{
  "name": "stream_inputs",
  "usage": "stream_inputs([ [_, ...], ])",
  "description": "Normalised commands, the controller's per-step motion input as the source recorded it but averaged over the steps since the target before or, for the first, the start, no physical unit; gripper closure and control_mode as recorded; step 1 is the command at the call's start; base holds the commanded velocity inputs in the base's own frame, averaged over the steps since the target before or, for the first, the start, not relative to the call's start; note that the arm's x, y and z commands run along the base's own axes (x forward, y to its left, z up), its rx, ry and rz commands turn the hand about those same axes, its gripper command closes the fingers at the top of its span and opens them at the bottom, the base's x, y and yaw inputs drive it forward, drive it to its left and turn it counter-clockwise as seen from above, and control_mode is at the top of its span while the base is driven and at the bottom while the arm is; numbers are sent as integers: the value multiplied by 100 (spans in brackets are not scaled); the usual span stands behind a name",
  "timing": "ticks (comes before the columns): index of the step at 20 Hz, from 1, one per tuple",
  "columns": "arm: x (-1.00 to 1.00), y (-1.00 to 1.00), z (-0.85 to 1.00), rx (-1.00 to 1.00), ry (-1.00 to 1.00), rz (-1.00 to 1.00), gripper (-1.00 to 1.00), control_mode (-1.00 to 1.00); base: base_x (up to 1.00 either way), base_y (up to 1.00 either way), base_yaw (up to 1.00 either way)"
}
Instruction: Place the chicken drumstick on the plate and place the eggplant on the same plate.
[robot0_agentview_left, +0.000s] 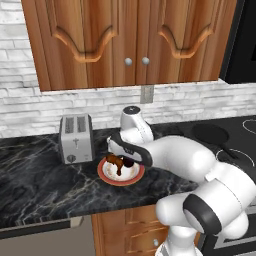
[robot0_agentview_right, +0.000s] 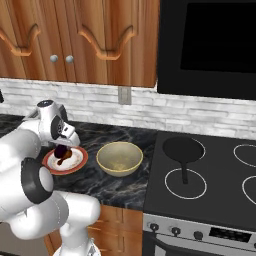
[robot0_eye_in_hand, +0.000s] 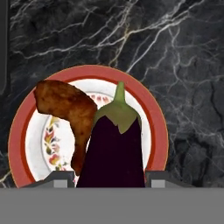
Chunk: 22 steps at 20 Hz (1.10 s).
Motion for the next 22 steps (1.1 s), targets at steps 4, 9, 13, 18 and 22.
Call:
stream_inputs([
  [4, 0, 3, -33, 0, 0, 0, 100, -100, 0, 0, 0],
  [9, 0, 0, -21, 0, 0, 0, 100, -100, 0, 0, 0],
  [13, 1, 0, -8, 0, 3, 0, 100, -100, 0, 0, 0],
  [18, 13, -9, 0, 0, 3, 0, 100, -100, 0, 0, 0],
  [22, 18, -9, 0, 0, 1, 0, 100, -100, 0, 0, 0],
])
